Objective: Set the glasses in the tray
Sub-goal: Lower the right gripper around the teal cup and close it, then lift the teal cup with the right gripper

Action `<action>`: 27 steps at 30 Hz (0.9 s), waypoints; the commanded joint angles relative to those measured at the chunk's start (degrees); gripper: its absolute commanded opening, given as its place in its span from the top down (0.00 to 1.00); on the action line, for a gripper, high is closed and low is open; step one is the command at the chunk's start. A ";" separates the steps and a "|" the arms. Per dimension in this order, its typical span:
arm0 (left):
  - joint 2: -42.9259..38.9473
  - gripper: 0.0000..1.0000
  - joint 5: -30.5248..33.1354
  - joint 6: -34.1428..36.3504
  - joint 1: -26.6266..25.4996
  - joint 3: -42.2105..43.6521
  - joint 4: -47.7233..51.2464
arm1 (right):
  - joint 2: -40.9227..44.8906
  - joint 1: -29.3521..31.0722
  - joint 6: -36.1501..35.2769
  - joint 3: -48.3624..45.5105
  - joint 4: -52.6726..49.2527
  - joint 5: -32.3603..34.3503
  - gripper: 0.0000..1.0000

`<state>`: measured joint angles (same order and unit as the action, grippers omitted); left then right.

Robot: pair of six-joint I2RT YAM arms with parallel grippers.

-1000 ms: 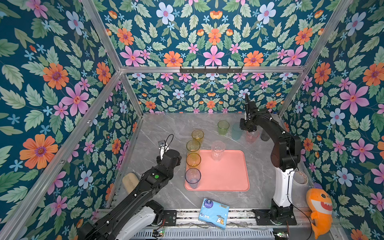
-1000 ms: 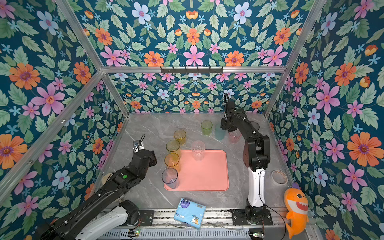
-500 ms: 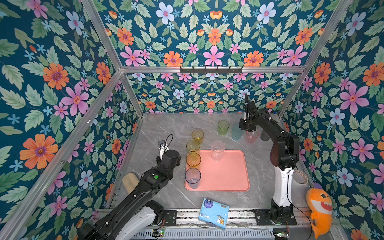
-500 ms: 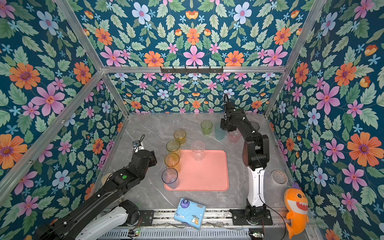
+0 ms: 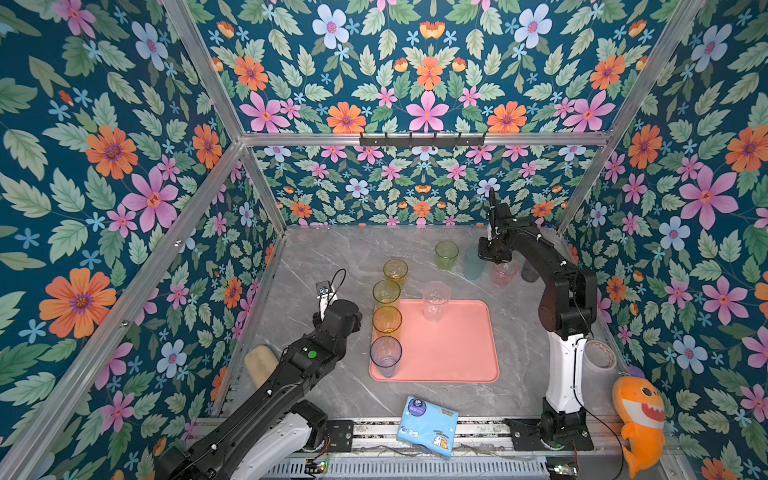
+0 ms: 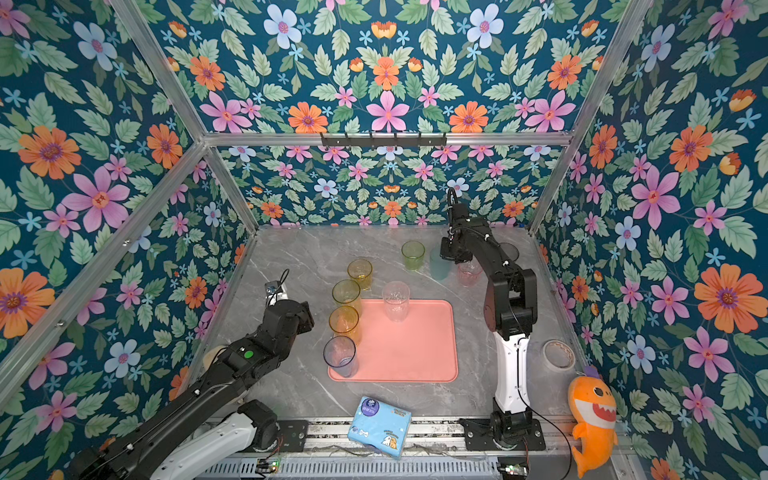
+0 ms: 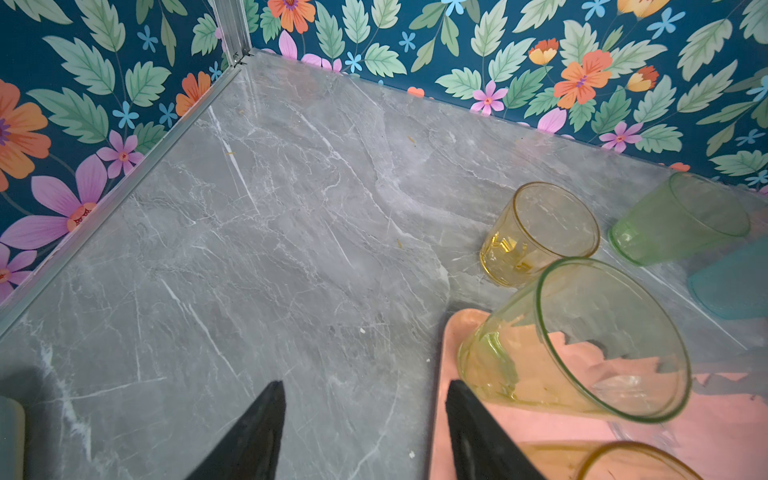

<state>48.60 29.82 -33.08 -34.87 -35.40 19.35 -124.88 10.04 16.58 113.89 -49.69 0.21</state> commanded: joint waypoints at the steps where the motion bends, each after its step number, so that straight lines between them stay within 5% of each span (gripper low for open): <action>1: 0.17 0.36 -0.08 -0.61 0.07 -0.28 0.25 | -0.19 0.05 0.25 0.54 -1.05 -0.27 0.86; 27: 0.53 0.36 0.07 0.47 0.07 -1.24 0.07 | 6.85 0.15 0.11 -0.52 -5.58 -0.17 0.99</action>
<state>49.23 29.63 -33.01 -34.87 -36.16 19.49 -119.87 10.07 16.56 113.99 -53.34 0.03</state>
